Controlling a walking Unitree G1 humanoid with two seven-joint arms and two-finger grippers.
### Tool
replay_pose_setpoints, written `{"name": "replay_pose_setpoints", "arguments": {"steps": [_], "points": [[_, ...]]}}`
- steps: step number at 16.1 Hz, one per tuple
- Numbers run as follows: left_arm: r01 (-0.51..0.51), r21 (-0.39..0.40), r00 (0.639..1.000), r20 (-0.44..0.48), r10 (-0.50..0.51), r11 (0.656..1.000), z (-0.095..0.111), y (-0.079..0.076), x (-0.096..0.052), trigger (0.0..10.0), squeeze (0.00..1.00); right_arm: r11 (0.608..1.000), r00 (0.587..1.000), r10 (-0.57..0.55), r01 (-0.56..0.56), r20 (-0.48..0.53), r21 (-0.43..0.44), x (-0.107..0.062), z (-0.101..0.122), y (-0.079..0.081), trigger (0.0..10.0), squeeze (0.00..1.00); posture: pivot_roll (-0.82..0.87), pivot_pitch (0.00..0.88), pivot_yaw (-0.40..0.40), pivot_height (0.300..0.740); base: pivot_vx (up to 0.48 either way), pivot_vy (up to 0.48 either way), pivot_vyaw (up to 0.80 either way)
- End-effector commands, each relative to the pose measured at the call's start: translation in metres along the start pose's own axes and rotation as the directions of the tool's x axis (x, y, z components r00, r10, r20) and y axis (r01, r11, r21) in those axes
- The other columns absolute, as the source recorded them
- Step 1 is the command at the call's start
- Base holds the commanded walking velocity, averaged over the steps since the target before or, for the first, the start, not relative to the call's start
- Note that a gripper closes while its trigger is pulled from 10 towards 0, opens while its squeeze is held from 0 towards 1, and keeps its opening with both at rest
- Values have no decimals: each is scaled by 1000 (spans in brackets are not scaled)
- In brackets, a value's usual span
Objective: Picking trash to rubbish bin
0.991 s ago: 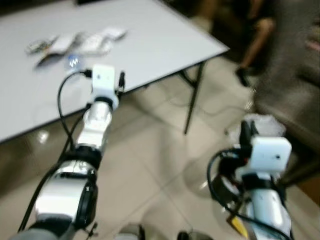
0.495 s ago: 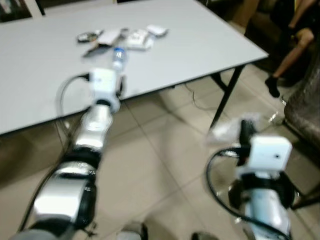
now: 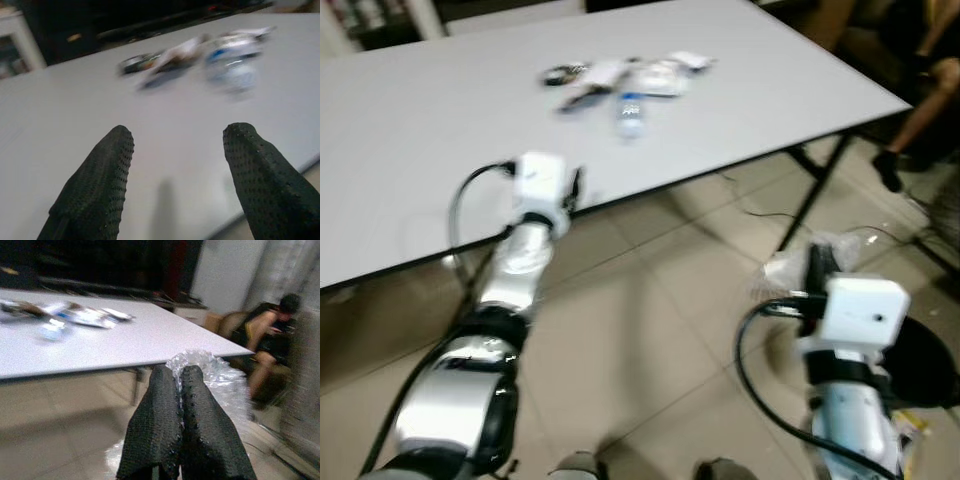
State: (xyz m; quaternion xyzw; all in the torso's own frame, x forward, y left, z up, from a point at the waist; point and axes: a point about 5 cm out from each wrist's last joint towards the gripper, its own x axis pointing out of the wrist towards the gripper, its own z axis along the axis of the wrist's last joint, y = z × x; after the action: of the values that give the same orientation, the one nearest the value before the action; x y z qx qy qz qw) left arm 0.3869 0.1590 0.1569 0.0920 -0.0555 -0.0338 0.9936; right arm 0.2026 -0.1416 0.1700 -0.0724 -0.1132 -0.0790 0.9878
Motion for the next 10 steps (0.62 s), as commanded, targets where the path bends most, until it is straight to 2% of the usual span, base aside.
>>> {"name": "replay_pose_setpoints", "arguments": {"steps": [1,2,5,7,8,10], "points": [[90,-10,995,41,-90,996,3,-16,-2,10000,0,999,999,-33,33,-2,-10,0,0,-6,10000,0,85,157,20,740,0,0,0],[104,-7,994,44,-104,995,3,-17,-3,10000,0,999,999,-36,36,-5,-8,0,0,-7,10000,0,85,157,20,740,0,0,0],[252,-7,968,11,-252,968,-11,-32,-17,10000,0,1000,999,-27,27,-20,-3,-3,-3,-4,10000,0,79,149,9,740,0,0,-781],[306,-12,952,-3,-306,952,-19,-37,-26,10000,0,1000,999,-25,24,-21,-6,-3,-3,-5,10000,0,78,144,7,740,0,0,-741],[340,-21,940,-18,-340,940,-28,-40,-38,10000,0,999,999,-36,36,-16,-10,-1,-3,-7,10000,0,73,137,6,740,0,0,-425],[342,-40,939,-27,-343,939,-35,-43,-50,10000,0,999,999,-48,48,-10,-22,-1,-3,-11,10000,0,70,129,0,740,0,0,0]]}}
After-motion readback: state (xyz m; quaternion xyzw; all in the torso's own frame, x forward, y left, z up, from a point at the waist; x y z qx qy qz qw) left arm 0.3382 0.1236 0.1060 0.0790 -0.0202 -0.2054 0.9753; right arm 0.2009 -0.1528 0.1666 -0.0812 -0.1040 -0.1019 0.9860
